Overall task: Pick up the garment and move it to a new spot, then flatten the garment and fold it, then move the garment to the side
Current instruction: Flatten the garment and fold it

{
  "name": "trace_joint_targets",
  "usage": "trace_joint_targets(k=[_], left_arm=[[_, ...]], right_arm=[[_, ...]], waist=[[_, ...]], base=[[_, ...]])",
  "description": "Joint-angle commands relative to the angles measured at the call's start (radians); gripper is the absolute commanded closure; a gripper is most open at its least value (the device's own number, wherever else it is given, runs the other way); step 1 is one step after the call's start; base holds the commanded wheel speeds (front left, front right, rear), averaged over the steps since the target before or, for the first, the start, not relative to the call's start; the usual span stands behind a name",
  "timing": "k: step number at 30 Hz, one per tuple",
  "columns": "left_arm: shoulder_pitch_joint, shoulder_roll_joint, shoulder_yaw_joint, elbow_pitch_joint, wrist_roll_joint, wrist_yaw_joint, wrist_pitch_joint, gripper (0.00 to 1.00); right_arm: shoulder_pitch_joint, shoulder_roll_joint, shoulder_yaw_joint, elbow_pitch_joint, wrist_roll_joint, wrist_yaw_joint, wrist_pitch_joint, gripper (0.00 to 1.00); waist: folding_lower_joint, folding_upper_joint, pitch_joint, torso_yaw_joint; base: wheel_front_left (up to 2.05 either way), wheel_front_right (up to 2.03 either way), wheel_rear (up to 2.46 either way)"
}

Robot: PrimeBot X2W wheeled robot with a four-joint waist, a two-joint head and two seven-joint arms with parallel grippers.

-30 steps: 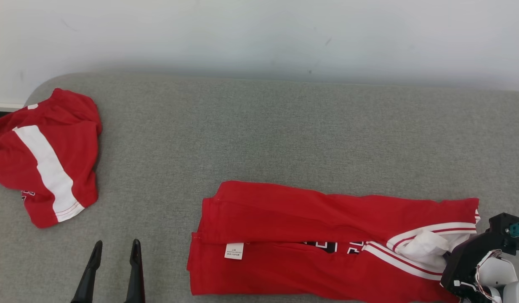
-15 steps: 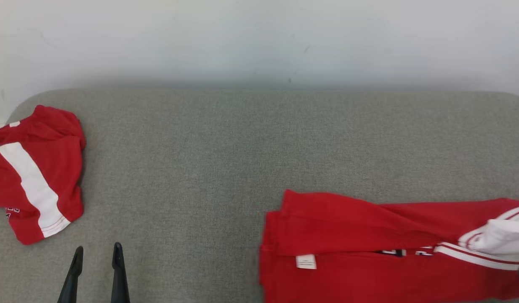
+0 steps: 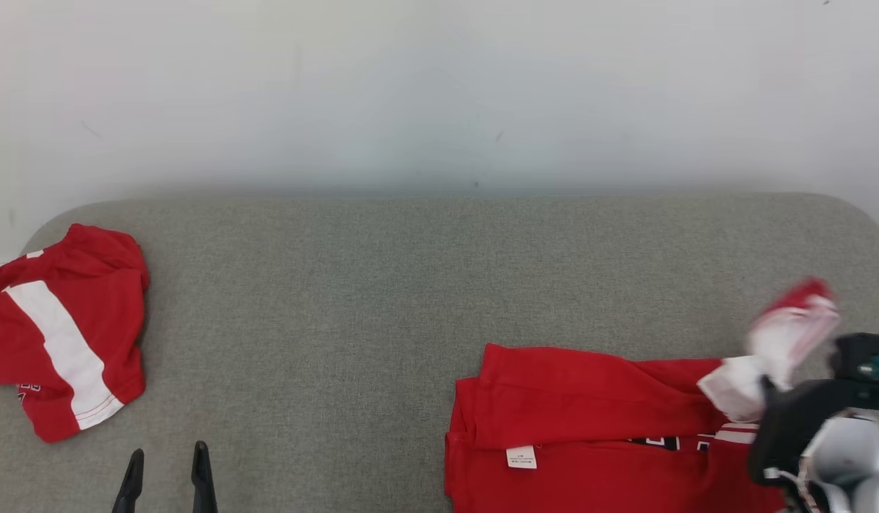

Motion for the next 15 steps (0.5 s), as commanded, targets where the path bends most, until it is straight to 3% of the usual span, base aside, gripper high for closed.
trace_joint_targets(k=[1,7,15], left_arm=[[0.006,-0.004,-0.001,-0.005,-0.010,0.001,-0.001,0.00],[-0.004,-0.006,-0.014,-0.003,-0.014,-0.005,-0.001,0.00],[-0.028,-0.009,-0.028,0.020,-0.019,-0.014,-0.001,0.00]], right_arm=[[0.012,0.006,0.040,-0.010,0.013,-0.002,0.007,1.00],[-0.026,0.011,0.237,0.060,0.085,-0.002,0.014,1.00],[-0.088,0.011,0.423,0.223,0.181,-0.002,-0.043,1.00]], waist=[[0.0001,0.0000,-0.003,-0.003],[0.0001,0.0000,0.005,0.010],[0.0001,0.0000,0.027,0.070]], base=[[0.00,0.00,0.00],[0.00,0.00,0.00],[0.00,0.00,0.00]])
